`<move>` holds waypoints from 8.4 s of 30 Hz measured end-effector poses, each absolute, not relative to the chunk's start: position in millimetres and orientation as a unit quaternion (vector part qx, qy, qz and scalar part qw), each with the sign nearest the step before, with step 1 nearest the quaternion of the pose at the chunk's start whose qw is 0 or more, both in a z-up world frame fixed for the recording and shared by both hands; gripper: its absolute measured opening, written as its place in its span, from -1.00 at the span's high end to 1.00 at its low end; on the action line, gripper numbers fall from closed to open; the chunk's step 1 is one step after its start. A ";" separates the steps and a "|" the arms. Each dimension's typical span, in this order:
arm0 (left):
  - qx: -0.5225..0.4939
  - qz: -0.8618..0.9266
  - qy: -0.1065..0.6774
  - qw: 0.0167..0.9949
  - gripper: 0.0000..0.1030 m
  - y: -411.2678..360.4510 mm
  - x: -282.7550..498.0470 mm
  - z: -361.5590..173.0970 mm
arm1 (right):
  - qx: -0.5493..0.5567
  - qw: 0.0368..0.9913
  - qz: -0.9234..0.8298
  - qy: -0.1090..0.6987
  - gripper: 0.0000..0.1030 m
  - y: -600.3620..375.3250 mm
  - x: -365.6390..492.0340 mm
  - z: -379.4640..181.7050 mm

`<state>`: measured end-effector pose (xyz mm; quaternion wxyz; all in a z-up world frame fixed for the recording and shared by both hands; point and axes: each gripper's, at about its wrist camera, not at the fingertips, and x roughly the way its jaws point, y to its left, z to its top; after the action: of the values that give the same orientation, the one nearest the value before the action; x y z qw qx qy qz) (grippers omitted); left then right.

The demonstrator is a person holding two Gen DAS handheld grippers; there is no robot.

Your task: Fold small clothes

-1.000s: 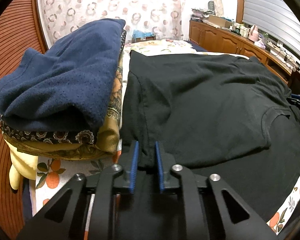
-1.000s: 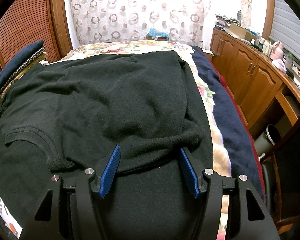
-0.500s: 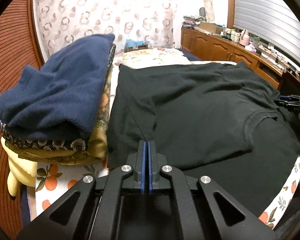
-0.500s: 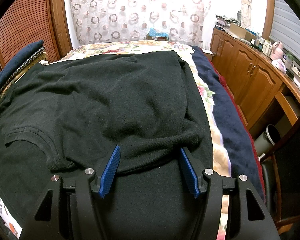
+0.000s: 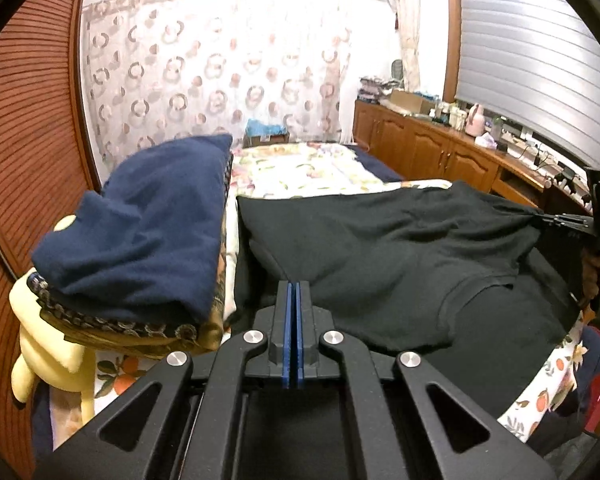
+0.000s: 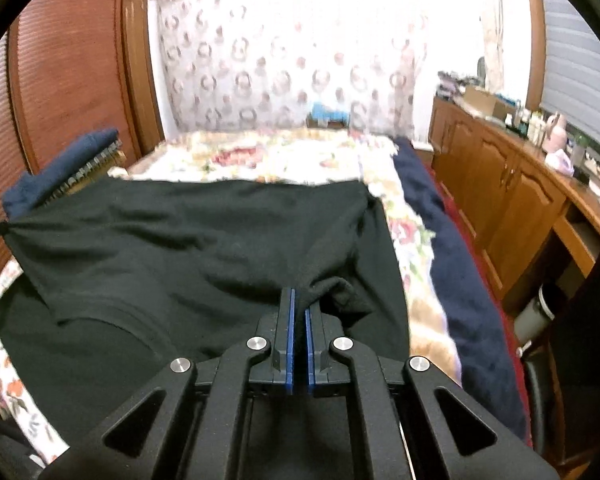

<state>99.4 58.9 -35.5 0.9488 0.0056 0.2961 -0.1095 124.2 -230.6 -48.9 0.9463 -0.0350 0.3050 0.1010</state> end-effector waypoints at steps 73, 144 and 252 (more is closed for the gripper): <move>-0.001 -0.095 0.422 0.902 0.69 46.0 91.7 -119.0 | -0.078 0.936 0.162 0.302 -0.19 -223.1 36.4 -71.9; 0.007 -0.248 0.306 0.919 -0.56 -97.1 110.8 -25.9 | -0.026 0.947 0.133 0.290 -0.19 -218.3 10.9 -73.9; -0.031 -0.188 0.327 0.926 -0.56 -62.9 116.6 -72.3 | -0.084 0.929 0.022 0.360 0.14 -244.5 201.7 -57.9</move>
<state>116.6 -62.9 -72.3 0.9255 -0.0310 0.3274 -0.1878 201.7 -244.5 -57.9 0.9287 -0.0844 0.3604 0.0219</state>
